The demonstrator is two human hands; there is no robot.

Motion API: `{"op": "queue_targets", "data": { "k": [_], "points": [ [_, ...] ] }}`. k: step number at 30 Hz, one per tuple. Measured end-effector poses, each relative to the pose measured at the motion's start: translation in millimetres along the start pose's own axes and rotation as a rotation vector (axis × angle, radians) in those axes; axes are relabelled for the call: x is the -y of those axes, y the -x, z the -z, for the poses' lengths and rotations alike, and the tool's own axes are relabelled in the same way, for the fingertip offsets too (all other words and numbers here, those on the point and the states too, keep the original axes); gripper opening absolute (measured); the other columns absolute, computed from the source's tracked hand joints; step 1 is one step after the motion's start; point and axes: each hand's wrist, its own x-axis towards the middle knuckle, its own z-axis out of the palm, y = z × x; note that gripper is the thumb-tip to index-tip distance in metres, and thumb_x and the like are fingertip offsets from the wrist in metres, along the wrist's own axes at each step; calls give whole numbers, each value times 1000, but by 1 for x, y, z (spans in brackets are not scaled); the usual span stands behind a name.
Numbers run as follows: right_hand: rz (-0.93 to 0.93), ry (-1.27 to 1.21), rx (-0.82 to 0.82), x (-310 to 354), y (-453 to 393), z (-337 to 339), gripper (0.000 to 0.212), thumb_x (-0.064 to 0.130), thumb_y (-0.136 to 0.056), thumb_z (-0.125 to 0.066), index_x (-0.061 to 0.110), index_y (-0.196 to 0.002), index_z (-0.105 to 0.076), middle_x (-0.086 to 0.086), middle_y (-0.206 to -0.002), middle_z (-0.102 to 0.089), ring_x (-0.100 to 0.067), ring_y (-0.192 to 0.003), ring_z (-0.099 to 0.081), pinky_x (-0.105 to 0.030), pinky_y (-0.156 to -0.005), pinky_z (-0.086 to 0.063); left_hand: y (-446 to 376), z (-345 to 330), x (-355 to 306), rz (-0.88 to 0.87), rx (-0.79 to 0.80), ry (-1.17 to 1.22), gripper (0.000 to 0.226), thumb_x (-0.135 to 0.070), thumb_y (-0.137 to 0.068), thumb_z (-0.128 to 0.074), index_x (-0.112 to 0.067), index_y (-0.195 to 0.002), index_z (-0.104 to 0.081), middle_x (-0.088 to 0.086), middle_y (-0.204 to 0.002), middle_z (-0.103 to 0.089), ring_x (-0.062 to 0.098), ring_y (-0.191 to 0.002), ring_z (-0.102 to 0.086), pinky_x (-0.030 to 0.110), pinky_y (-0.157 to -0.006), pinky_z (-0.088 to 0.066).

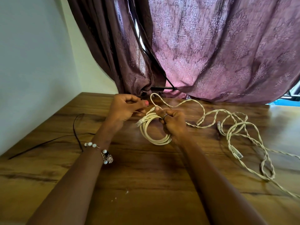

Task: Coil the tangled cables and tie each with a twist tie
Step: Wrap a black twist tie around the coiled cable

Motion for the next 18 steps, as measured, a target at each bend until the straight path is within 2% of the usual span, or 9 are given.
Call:
{"op": "queue_targets", "data": {
  "k": [3, 6, 8, 10, 16, 18],
  "points": [
    [-18, 2, 3, 0, 1, 0, 28, 20, -89, -65, -6, -78, -64, 4, -41, -41, -1, -26, -30, -12, -29, -23, 0, 13, -1, 36, 37, 129, 19, -14, -69, -77, -2, -81, -69, 13, -73, -72, 18, -65, -70, 26, -60, -59],
    [-6, 22, 21, -1, 2, 1, 32, 21, -90, -65, -9, -79, -64, 6, -40, -42, -1, -27, -27, -12, -30, -22, -1, 18, 1, 77, 28, 210, 6, -9, -77, -71, -4, -77, -68, 12, -75, -73, 19, -71, -71, 29, -66, -60],
    [1, 47, 58, 0, 4, 0, 37, 22, -90, -64, -16, -89, -64, 9, -39, -42, -2, -27, -25, -13, -30, -20, -1, 19, 4, 112, 26, 234, 6, -8, -81, -68, -4, -77, -66, 11, -76, -73, 20, -76, -72, 31, -70, -59],
    [21, 76, 104, 0, 6, -1, 47, 24, -90, -64, -22, -95, -59, 2, -42, -38, -5, -28, -24, -14, -31, -20, -2, 18, 5, 156, 39, 255, 6, -7, -83, -67, -2, -80, -66, 12, -79, -74, 20, -80, -72, 32, -72, -59],
    [90, 165, 166, 0, 7, -3, 56, 27, -87, -66, -28, -91, -52, -7, -52, -36, -7, -32, -25, -16, -34, -21, -1, 19, 8, 256, 68, 273, 6, -3, -85, -63, 1, -80, -64, 14, -71, -72, 22, -67, -72, 33, -66, -61],
    [97, 169, 167, 0, 6, -3, 55, 27, -87, -67, -26, -90, -53, -7, -51, -37, -7, -32, -26, -16, -35, -22, 2, 15, 7, 296, 102, 219, 6, -4, -86, -62, 0, -81, -63, 14, -68, -71, 20, -61, -71, 31, -58, -60]
  ]
}}
